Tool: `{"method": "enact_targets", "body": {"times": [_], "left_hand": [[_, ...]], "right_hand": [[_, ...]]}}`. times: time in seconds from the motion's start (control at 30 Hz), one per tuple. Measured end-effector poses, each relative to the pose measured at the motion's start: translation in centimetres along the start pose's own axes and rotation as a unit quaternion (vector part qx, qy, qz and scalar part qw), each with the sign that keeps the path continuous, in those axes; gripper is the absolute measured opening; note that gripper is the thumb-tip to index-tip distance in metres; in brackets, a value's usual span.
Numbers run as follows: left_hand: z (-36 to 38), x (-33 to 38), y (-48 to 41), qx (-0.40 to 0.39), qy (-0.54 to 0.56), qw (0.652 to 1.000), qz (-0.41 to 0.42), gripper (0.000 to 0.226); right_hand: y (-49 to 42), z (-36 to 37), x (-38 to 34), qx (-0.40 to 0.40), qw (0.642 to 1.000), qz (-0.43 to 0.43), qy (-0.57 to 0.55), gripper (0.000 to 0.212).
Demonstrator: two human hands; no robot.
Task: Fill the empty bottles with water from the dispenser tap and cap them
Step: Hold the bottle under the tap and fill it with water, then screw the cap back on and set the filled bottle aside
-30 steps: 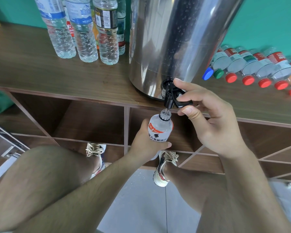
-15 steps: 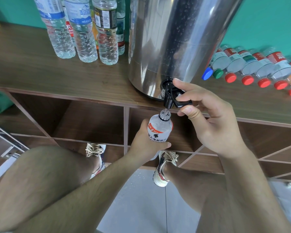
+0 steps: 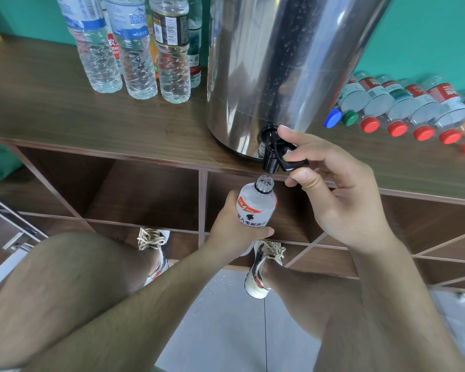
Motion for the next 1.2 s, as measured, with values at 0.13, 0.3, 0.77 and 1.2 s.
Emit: {"method": "enact_targets", "body": {"times": [0.13, 0.3, 0.77, 1.2], "left_hand": [[0.0, 0.0, 0.0, 0.001, -0.005, 1.0, -0.001, 0.079], [0.0, -0.1, 0.0, 0.001, 0.006, 1.0, -0.004, 0.079], [-0.2, -0.1, 0.1, 0.0, 0.004, 1.0, 0.0, 0.079], [-0.3, 0.4, 0.4, 0.005, 0.002, 1.0, 0.004, 0.079]], "right_hand": [[0.0, 0.0, 0.0, -0.001, 1.0, 0.001, 0.0, 0.017], [0.0, 0.0, 0.0, 0.006, 1.0, 0.001, -0.003, 0.02], [-3.5, 1.2, -1.0, 0.138, 0.989, 0.053, 0.027, 0.015], [0.7, -0.1, 1.1, 0.162, 0.977, 0.114, 0.073, 0.011]]}}
Point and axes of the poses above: each hand's wrist, its own y-axis away from the middle knuckle, its own z-axis out of the palm, x = y × z, the point moved 3 cm from there along -y, towards the middle knuckle, and after that the axes turned 8 degrees about z, right-handed, at the moved point
